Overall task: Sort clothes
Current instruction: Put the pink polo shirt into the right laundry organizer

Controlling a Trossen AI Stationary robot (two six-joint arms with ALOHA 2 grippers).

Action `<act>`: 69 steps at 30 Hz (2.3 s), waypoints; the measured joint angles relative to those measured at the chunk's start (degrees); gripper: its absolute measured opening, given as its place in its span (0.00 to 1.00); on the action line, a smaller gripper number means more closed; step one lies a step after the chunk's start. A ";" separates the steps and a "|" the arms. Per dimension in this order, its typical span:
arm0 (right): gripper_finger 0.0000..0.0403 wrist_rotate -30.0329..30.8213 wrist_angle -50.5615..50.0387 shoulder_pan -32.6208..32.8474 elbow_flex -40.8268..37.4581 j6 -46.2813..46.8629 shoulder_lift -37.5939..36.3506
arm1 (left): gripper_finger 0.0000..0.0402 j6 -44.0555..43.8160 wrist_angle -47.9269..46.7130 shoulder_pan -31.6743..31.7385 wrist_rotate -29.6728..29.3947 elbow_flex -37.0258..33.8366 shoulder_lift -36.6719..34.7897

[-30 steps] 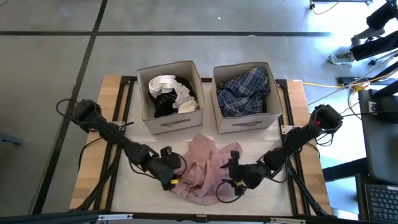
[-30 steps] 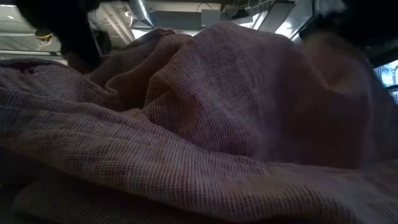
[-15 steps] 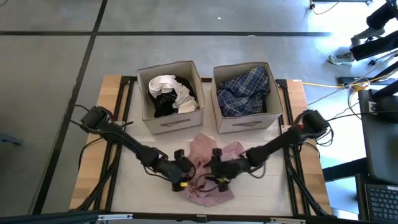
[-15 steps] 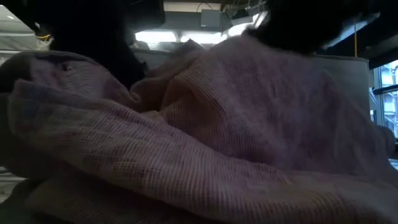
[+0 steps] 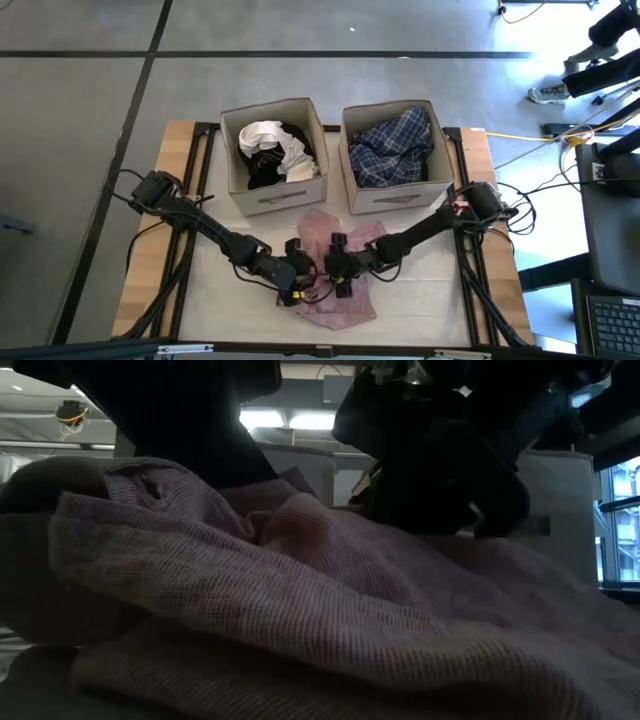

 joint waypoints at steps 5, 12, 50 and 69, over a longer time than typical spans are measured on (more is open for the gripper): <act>0.37 -0.09 -1.01 0.00 -0.02 -0.99 0.22 | 0.64 -0.97 -1.34 -0.51 0.21 0.00 -1.61; 0.06 0.32 -2.38 0.33 -0.04 -1.12 -0.08 | 0.64 -6.41 -12.27 -3.57 -0.74 0.11 -10.58; 0.06 20.10 -30.18 2.16 21.37 -16.24 -37.43 | 0.64 -26.01 -26.46 -19.08 -27.13 -5.16 -15.08; 0.07 37.58 -40.29 -15.98 35.60 -29.86 -37.70 | 0.64 -29.20 -26.51 -19.08 -29.25 -5.16 -15.08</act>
